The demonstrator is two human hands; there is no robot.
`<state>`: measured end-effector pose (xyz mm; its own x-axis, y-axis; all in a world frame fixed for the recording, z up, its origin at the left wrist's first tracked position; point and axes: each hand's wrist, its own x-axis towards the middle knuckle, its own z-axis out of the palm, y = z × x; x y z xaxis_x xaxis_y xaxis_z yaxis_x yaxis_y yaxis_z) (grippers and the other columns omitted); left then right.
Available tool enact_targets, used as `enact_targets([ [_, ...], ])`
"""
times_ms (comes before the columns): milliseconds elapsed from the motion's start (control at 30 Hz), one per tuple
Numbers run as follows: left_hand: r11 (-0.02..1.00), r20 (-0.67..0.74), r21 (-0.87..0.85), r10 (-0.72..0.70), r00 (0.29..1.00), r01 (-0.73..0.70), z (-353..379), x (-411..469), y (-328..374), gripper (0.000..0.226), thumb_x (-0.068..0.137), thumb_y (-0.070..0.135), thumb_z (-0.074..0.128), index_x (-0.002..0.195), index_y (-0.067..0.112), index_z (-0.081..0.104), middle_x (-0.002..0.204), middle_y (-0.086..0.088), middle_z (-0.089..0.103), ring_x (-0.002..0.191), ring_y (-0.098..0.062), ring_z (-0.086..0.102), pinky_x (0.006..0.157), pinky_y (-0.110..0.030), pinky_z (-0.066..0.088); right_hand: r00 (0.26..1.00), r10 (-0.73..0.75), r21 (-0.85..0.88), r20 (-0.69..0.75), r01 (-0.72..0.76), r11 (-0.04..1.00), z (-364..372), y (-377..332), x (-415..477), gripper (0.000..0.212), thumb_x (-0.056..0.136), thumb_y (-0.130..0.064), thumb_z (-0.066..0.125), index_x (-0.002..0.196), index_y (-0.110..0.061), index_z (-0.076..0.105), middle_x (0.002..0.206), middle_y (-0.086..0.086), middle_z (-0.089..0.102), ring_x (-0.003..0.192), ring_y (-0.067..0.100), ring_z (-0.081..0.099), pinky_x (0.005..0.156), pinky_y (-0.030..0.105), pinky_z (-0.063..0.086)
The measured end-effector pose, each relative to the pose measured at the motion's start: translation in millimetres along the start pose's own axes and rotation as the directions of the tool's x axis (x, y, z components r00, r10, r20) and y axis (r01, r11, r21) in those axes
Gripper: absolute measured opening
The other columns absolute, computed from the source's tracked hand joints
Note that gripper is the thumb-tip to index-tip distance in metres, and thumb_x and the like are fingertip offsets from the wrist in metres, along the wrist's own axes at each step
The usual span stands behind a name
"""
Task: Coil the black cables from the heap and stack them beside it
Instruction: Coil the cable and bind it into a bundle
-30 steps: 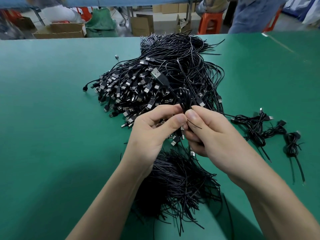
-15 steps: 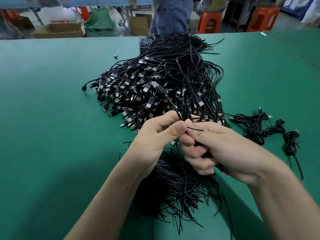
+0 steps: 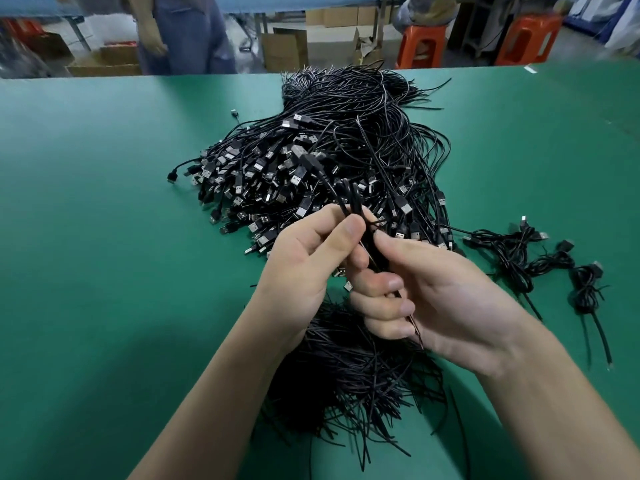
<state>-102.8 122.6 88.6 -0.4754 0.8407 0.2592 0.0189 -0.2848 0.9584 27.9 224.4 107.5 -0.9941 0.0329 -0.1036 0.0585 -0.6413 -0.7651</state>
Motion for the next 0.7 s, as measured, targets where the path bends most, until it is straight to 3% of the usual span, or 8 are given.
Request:
enact_targets([
  [67,0.999,-0.035,0.053,0.005,0.999,-0.003,2,0,-1,0.022,0.099,0.036,0.058,0.085,0.037,0.074,0.064,0.017,0.057,0.064,0.002,0.054,0.067,-0.013,0.047,0.996,-0.052,-0.073,-0.068,0.047,0.996,1,3,1,0.029,0.107,-0.030,0.041,0.092,-0.013,0.059,0.069,-0.004,0.028,0.054,0.009,0.025,0.047,0.019,0.031],
  [133,0.996,-0.065,0.081,-0.035,0.997,0.041,7,-2,-2,0.024,0.102,0.034,0.055,0.084,0.028,0.070,0.066,0.015,0.055,0.065,-0.007,0.059,0.065,-0.030,0.057,0.985,-0.101,-0.139,-0.138,0.081,0.987,2,5,2,0.027,0.106,-0.029,0.044,0.091,-0.012,0.058,0.067,-0.004,0.032,0.054,0.009,0.028,0.047,0.020,0.033],
  [233,0.992,-0.043,-0.031,-0.125,0.991,0.124,13,-6,1,0.030,0.105,0.032,0.049,0.094,0.005,0.053,0.071,-0.001,0.056,0.052,-0.026,0.065,0.047,-0.043,0.058,0.951,-0.196,-0.382,-0.238,0.093,0.919,3,6,4,0.031,0.109,-0.026,0.043,0.089,-0.010,0.060,0.065,0.000,0.044,0.052,0.013,0.039,0.049,0.026,0.043],
  [300,0.994,-0.061,0.076,-0.073,0.995,0.078,13,-4,0,0.029,0.109,0.028,0.045,0.099,0.002,0.054,0.076,-0.005,0.061,0.060,-0.023,0.065,0.055,-0.039,0.058,0.887,-0.361,-0.687,-0.288,0.072,0.723,1,6,5,0.023,0.107,-0.027,0.049,0.096,-0.012,0.062,0.067,-0.004,0.056,0.054,0.017,0.053,0.056,0.035,0.054],
  [367,0.982,-0.085,0.184,-0.027,0.996,0.043,10,-2,-1,0.030,0.109,0.027,0.044,0.102,0.003,0.061,0.088,-0.004,0.065,0.081,-0.017,0.063,0.076,-0.033,0.055,0.743,-0.608,-0.894,-0.281,0.027,0.447,-2,7,6,0.013,0.099,-0.037,0.061,0.111,-0.030,0.061,0.079,-0.010,0.064,0.066,0.015,0.064,0.066,0.038,0.056],
  [467,0.966,-0.076,0.242,-0.078,0.994,0.094,6,-1,0,0.037,0.105,0.037,0.046,0.103,0.006,0.066,0.104,-0.017,0.066,0.103,-0.032,0.061,0.095,-0.042,0.050,0.566,-0.823,-0.997,-0.046,0.026,0.074,-9,4,3,0.032,0.093,-0.038,0.071,0.122,-0.032,0.057,0.096,-0.014,0.062,0.083,0.012,0.065,0.065,0.024,0.053],
  [533,0.959,-0.057,0.252,-0.116,0.992,0.126,4,-1,2,0.037,0.103,0.040,0.047,0.099,0.010,0.069,0.104,-0.014,0.067,0.104,-0.029,0.062,0.097,-0.043,0.049,0.559,-0.816,-0.989,0.147,0.060,-0.136,-11,1,1,0.022,0.097,-0.032,0.070,0.117,-0.025,0.064,0.100,-0.015,0.062,0.085,0.012,0.064,0.068,0.027,0.053],
  [700,0.947,0.036,0.256,-0.213,0.976,0.197,4,-1,6,0.045,0.104,0.037,0.045,0.105,-0.003,0.065,0.106,-0.031,0.062,0.099,-0.036,0.057,0.107,-0.066,0.039,0.543,-0.772,-0.942,0.330,0.130,-0.311,-15,-3,0,0.012,0.098,-0.023,0.071,0.093,-0.012,0.074,0.091,-0.005,0.066,0.085,0.009,0.061,0.073,0.022,0.048],
])
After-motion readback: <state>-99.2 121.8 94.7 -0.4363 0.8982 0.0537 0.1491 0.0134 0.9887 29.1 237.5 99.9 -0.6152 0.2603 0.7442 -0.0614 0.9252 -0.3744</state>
